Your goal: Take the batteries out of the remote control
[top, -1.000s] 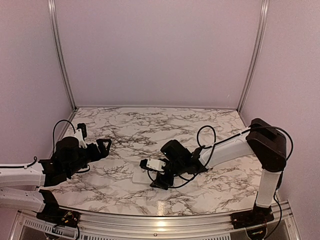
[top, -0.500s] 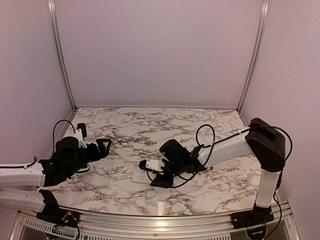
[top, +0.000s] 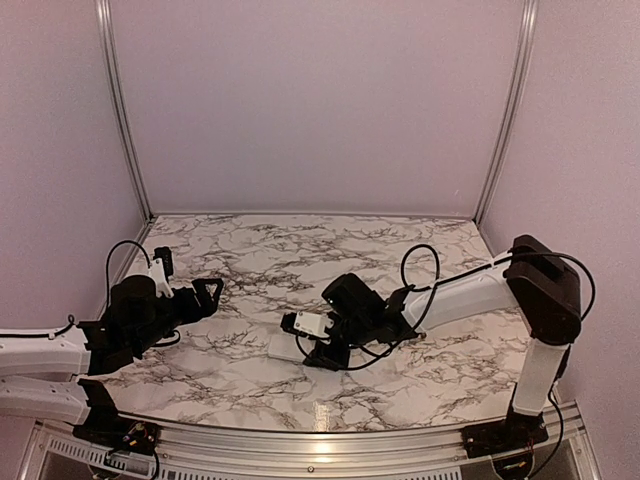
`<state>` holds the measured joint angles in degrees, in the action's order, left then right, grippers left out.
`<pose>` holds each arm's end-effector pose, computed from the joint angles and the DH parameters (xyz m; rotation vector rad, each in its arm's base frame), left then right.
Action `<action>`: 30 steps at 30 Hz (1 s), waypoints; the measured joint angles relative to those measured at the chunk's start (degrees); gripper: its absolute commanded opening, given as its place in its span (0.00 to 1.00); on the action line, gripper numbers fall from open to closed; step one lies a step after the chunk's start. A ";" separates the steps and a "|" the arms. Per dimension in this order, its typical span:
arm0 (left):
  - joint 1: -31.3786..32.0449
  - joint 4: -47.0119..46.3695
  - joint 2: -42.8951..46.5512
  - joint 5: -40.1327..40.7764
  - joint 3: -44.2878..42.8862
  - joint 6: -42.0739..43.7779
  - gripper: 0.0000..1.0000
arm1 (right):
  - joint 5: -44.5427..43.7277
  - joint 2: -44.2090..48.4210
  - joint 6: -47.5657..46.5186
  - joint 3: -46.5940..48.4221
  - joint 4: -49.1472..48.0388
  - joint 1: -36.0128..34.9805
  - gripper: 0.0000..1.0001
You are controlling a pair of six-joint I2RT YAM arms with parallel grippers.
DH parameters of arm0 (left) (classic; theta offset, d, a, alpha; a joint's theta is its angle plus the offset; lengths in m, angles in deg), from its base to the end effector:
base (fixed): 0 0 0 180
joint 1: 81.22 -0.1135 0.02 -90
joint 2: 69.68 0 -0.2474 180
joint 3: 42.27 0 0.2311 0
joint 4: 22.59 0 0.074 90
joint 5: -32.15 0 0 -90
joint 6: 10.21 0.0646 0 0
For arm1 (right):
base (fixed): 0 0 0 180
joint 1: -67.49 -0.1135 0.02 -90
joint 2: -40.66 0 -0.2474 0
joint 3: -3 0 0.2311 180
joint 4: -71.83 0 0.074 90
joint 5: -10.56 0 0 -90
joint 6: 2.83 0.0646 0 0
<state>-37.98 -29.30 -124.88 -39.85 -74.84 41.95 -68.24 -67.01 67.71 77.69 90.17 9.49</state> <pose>0.1757 -0.1378 0.1906 -0.1359 1.8879 -0.6957 0.1880 0.3245 0.1162 -1.6423 1.9093 0.5245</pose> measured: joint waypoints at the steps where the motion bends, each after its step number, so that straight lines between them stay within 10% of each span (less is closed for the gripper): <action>1: 0.00 -0.15 0.07 -0.15 0.09 0.11 0.99 | -0.50 0.57 0.42 0.02 0.20 0.00 0.34; 14: 0.00 -5.25 -2.34 -3.76 0.79 0.59 0.99 | -9.55 8.83 3.30 0.42 1.33 -0.02 0.34; 30: 0.00 -21.53 -20.55 -26.47 -0.50 0.33 0.96 | -17.46 13.44 3.45 -8.63 -11.39 0.00 0.29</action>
<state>-37.98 -50.83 -145.42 -66.32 -75.34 42.27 -85.70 -53.57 71.16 69.05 78.78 9.49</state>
